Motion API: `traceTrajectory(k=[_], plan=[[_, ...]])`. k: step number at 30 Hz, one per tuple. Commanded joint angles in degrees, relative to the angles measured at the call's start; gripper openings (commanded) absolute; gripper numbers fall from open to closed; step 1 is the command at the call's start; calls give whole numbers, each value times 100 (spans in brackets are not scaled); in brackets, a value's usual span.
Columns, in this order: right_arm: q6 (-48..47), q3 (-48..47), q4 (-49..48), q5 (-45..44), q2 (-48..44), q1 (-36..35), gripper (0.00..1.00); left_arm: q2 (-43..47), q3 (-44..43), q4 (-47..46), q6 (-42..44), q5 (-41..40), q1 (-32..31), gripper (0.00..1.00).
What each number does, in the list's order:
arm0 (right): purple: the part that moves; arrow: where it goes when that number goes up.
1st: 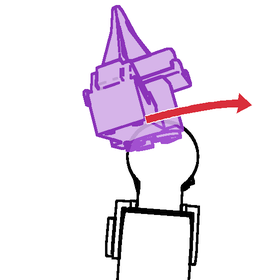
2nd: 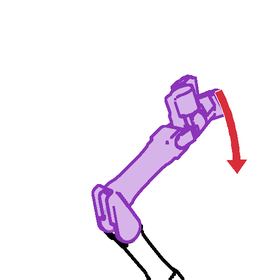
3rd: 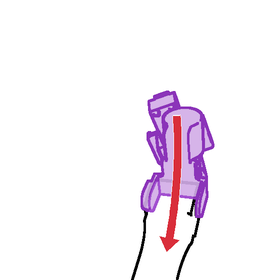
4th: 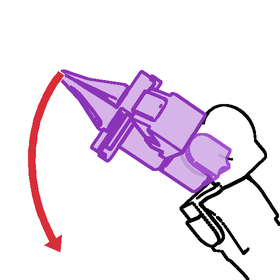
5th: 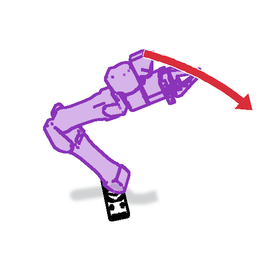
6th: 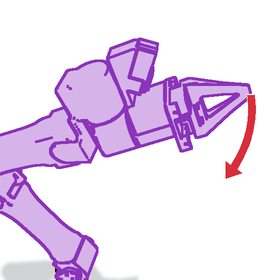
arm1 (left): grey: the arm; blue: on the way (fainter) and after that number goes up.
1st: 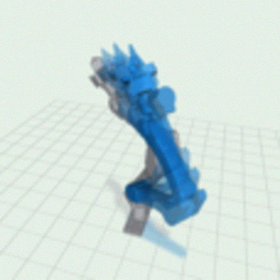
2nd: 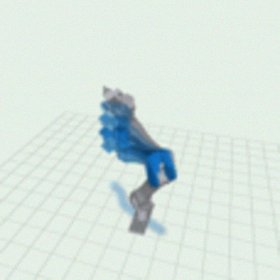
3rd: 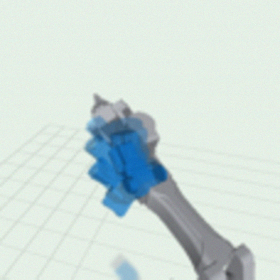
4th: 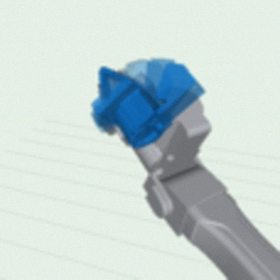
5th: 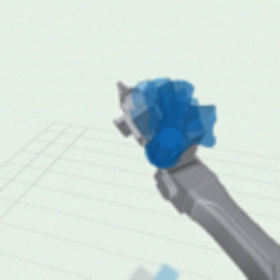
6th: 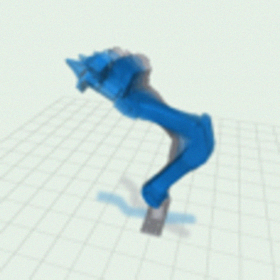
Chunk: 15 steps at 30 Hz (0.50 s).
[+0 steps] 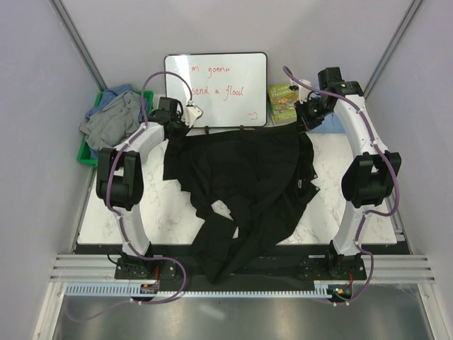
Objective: Fold and stack the long sleeve shirts
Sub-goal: Flatten the shirt out
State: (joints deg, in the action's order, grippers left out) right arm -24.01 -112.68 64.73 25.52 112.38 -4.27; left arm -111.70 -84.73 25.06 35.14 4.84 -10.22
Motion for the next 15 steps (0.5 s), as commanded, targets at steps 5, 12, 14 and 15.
traceTrajectory(k=[5, 12, 14, 15], plan=[[63, 167, -310, 32, -330, 49, 0, 938, -246, 517, -244, 912, 450, 2], [396, 598, -759, 207, -349, 296, 0, 1590, 167, 764, -165, 1133, 679, 2], [694, 467, -944, 339, -138, 295, 0, 1485, 80, 764, -279, 1159, 662, 2], [713, 293, -971, 296, -50, 261, 0, 1424, 27, 755, -401, 1151, 661, 2]])
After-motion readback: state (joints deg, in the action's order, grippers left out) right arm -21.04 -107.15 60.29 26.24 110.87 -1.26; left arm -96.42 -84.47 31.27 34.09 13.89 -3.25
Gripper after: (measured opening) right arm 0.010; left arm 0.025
